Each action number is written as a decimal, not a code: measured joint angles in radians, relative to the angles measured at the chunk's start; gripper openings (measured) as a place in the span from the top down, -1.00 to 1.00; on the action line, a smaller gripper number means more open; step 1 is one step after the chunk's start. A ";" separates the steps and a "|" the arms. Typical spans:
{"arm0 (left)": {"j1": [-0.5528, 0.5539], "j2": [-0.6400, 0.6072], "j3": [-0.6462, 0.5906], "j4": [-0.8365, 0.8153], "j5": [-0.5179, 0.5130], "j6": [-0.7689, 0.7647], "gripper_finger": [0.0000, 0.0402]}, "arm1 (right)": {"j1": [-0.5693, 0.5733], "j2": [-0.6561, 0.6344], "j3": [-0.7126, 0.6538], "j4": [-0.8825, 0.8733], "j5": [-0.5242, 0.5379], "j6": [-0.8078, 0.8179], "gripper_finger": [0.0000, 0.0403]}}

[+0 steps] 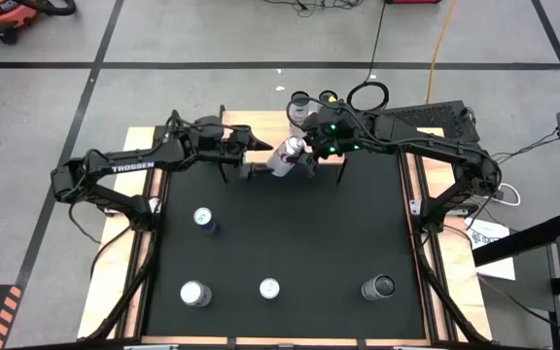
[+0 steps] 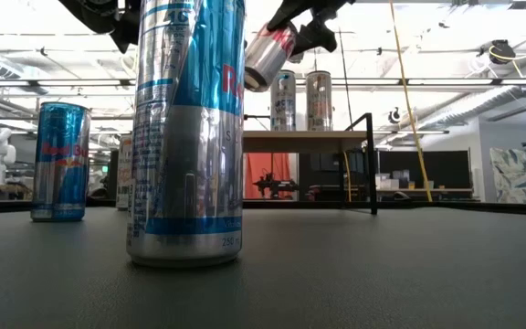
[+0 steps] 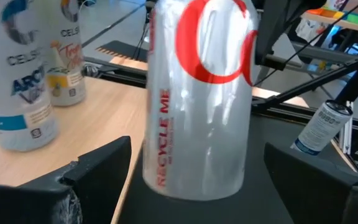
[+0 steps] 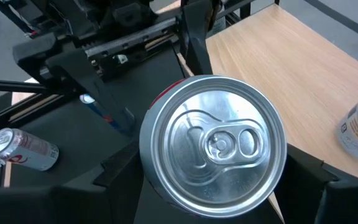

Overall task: Place canned beverage on shelf
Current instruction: Put the top red silver soda can on the shelf

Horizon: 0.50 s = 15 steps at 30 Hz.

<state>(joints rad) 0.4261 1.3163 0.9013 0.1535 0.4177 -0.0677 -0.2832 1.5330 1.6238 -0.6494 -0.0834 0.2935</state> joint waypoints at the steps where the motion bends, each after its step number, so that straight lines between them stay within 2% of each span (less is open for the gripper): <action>1: -0.003 0.000 0.000 0.004 0.000 0.000 -0.86 | 0.000 0.000 0.000 0.003 0.000 0.000 -0.28; 7: -0.019 0.000 0.000 0.085 0.000 -0.002 -0.86 | 0.008 0.000 0.000 0.028 0.000 0.000 -0.28; 15: -0.023 0.000 0.000 0.084 -0.001 -0.004 -0.86 | 0.032 0.000 0.000 0.043 -0.001 0.000 -0.28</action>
<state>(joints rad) 0.4034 1.3163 0.9012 0.2376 0.4168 -0.0717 -0.2509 1.5326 1.6238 -0.6069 -0.0839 0.2937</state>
